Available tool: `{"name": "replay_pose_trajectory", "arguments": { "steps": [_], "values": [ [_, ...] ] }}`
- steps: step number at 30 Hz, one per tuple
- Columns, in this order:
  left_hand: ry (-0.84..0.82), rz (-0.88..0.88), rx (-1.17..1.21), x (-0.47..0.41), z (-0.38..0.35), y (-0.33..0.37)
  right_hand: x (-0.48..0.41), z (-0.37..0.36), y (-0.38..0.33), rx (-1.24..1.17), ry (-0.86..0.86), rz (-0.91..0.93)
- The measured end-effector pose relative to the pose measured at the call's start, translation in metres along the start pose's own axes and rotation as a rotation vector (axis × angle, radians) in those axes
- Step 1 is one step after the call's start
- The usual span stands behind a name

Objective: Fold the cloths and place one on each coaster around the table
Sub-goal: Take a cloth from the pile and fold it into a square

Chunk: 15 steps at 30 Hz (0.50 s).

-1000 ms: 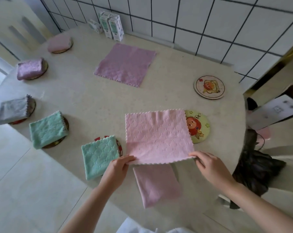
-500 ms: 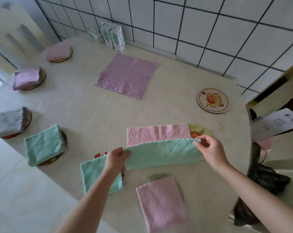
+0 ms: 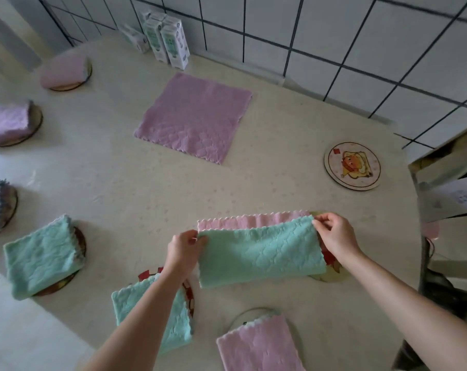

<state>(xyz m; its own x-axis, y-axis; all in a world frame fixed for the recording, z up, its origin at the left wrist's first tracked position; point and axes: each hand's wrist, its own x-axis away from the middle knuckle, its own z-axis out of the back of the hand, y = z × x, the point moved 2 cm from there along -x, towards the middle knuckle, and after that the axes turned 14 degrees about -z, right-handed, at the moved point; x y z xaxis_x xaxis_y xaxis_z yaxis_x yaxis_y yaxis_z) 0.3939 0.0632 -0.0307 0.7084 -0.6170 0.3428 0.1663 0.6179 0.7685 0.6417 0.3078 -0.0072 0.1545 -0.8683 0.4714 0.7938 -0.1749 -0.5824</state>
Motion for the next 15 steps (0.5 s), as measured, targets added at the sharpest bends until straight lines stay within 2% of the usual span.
{"name": "replay_pose_trajectory", "arguments": {
  "steps": [4, 9, 15],
  "values": [
    [0.037, -0.003, 0.049, -0.007, 0.004, 0.005, -0.006, -0.001, 0.001, 0.054, 0.011, 0.059],
    [0.078, 0.015, 0.105, -0.005, 0.003, 0.008, -0.013, -0.004, 0.014, 0.008, 0.041, 0.013],
    [0.07, -0.01, -0.023, -0.007, 0.002, 0.011, -0.008, -0.005, 0.008, 0.028, 0.082, 0.041]
  ]
}}
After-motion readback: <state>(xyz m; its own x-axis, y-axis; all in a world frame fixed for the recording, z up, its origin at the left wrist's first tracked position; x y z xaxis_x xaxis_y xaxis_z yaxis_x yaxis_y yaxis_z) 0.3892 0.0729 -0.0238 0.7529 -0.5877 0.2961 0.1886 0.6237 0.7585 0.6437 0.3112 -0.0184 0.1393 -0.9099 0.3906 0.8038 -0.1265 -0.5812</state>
